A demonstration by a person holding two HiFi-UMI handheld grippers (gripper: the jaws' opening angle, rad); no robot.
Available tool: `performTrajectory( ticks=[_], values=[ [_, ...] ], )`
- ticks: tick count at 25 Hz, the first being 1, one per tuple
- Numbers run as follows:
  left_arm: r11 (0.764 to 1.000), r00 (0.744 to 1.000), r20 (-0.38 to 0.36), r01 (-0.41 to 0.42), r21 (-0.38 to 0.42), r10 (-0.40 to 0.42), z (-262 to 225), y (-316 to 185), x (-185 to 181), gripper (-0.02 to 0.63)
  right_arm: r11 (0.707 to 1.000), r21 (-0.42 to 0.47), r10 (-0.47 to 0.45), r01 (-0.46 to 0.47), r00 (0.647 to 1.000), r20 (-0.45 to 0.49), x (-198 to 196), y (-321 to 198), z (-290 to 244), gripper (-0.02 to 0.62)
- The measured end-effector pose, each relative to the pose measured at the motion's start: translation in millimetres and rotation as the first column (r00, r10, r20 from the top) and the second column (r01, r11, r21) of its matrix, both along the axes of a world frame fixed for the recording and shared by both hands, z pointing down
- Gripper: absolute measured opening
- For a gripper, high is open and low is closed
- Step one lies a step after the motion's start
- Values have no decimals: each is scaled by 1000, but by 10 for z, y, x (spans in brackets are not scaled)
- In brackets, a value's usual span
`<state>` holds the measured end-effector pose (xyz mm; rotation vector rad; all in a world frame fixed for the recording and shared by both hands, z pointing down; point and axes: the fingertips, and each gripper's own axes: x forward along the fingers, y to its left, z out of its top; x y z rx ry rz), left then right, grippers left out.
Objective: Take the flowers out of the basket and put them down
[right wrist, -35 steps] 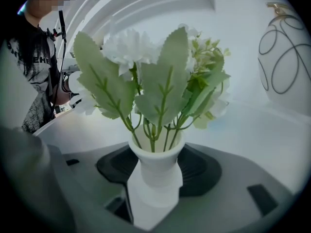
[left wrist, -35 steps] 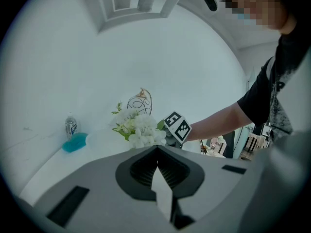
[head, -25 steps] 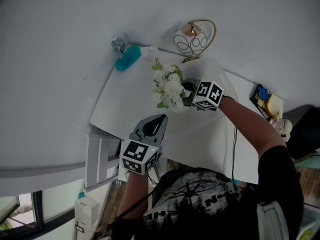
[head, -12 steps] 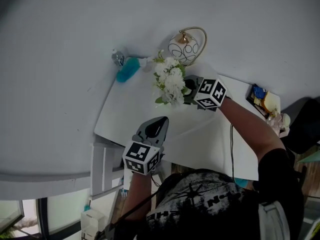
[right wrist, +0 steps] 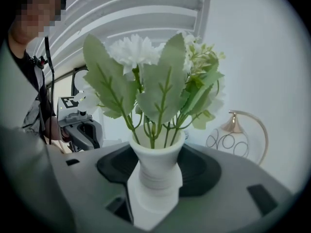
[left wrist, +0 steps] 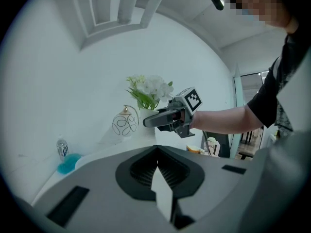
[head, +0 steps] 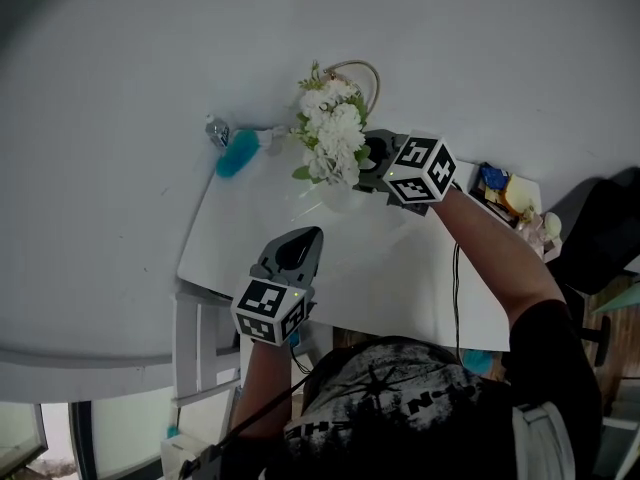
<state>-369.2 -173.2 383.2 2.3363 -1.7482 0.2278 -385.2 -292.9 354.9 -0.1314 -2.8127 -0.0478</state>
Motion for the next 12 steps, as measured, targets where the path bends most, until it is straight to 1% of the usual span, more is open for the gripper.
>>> performTrajectory(
  ticks=[2, 5, 6, 8, 12],
  values=[
    [1000, 1000, 17, -12, 13, 12, -113, -40, 233, 11, 1000, 2, 20, -20, 999, 26, 283, -1, -215, 258],
    [999, 998, 54, -40, 28, 38, -356, -129, 745, 11, 999, 7, 52, -53, 995, 82, 871, -10, -598, 258],
    [998, 997, 60, -49, 29, 47, -409, -149, 865, 11, 998, 10, 65, -67, 993, 95, 1015, -8, -689, 258],
    [997, 996, 60, -68, 32, 66, -438, -179, 968, 11, 995, 14, 98, -100, 989, 106, 1161, -10, -774, 258],
    [994, 994, 36, -107, 30, 106, -297, -247, 943, 11, 990, 17, 139, -142, 985, 102, 1195, -13, -787, 258]
  ],
)
